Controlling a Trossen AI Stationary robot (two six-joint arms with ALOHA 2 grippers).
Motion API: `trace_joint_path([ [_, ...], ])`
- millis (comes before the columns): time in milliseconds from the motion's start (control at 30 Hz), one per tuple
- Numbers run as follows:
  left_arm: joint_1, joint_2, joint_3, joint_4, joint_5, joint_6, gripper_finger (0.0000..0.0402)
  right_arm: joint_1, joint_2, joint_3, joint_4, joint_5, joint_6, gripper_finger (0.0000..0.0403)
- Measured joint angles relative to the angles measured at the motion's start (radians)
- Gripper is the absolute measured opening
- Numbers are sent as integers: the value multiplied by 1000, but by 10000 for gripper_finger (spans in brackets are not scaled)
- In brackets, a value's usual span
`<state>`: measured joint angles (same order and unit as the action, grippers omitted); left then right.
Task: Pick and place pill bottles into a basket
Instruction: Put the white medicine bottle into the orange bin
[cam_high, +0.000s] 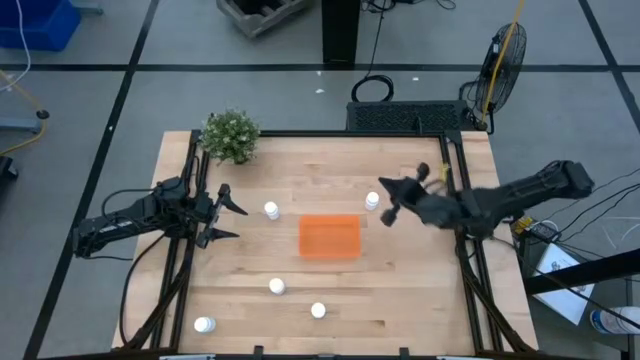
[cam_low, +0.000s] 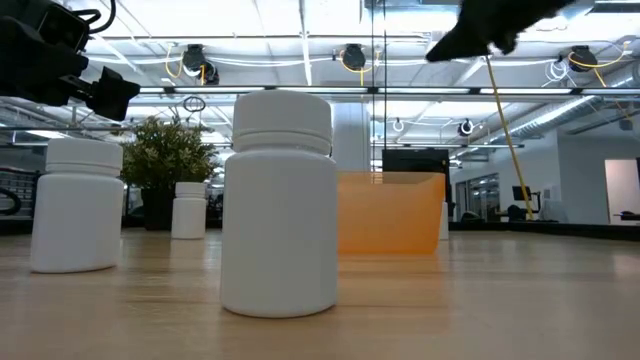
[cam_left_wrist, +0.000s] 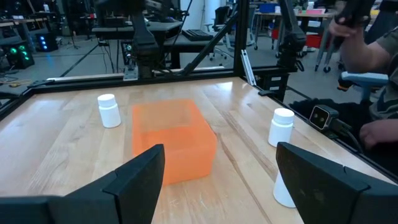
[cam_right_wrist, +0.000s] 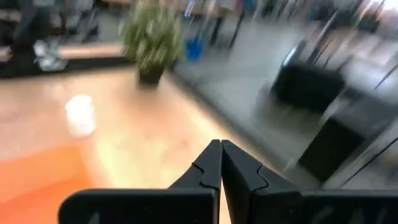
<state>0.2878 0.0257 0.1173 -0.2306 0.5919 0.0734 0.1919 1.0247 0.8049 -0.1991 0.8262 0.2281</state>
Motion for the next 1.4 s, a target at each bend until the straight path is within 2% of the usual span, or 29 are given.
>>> trace_joint_path([
  [67, 0, 0, 0, 0, 0, 0, 310, -109, 45, 85, -157, -210, 76, 0],
  [133, 0, 0, 0, 0, 0, 0, 310, -196, 83, 141, -255, -344, 100, 1],
  [267, 0, 0, 0, 0, 0, 0, 310, -349, 152, 168, -290, -612, 84, 32],
  [333, 0, 0, 0, 0, 0, 0, 310, -396, 186, 155, -285, -688, 82, 61],
  [400, 0, 0, 0, 0, 0, 0, 310, -423, 213, 154, -283, -720, 91, 98],
  [633, 0, 0, 0, 0, 0, 0, 310, -453, 252, 153, -322, -726, 180, 239],
  [800, 0, 0, 0, 0, 0, 0, 310, -423, 255, 153, -319, -700, 229, 304],
  [933, 0, 0, 0, 0, 0, 0, 310, -391, 255, 153, -351, -589, 253, 314],
  [1400, 0, 0, 0, 0, 0, 0, 310, -345, 379, 152, -341, -537, 337, 313],
])
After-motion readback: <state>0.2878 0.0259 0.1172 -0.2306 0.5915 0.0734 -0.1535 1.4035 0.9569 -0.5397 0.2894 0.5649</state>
